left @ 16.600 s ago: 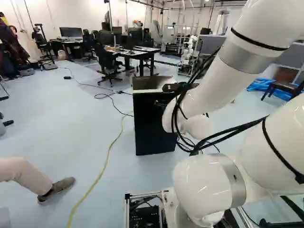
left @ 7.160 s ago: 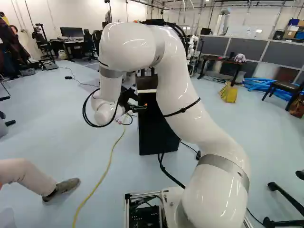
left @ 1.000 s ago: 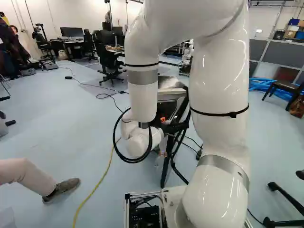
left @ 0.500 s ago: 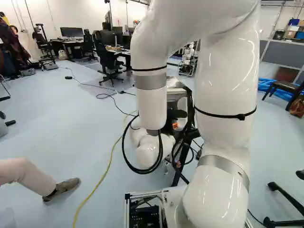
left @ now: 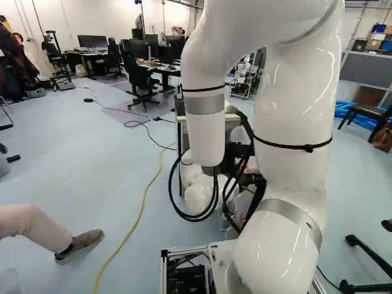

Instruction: Grab a drink from the fridge

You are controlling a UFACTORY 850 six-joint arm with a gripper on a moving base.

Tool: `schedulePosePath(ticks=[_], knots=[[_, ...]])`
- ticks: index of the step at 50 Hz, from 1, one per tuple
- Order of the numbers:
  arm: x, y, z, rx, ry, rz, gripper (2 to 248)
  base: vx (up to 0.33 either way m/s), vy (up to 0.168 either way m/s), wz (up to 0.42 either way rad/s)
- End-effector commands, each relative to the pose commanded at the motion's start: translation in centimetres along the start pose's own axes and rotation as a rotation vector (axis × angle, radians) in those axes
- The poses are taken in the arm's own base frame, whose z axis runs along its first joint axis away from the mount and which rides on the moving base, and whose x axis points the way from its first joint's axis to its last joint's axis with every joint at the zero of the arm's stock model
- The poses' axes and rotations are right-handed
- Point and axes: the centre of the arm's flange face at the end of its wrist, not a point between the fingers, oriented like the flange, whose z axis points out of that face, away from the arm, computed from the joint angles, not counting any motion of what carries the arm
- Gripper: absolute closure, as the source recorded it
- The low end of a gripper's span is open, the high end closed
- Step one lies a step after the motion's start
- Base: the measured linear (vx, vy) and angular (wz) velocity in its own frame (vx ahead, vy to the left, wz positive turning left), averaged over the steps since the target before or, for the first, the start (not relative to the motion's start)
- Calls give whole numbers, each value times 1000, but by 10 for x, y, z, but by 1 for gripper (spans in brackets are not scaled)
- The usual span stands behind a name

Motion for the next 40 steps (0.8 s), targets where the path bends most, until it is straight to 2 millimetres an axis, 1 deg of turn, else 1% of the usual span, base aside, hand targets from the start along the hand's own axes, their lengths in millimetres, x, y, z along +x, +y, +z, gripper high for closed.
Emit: schedulePosePath(ticks=[19,40], knots=[[21,-14,34,-154,-92,111,3,0,0,0],[41,-20,78,-322,-155,212,3,0,0,0]])
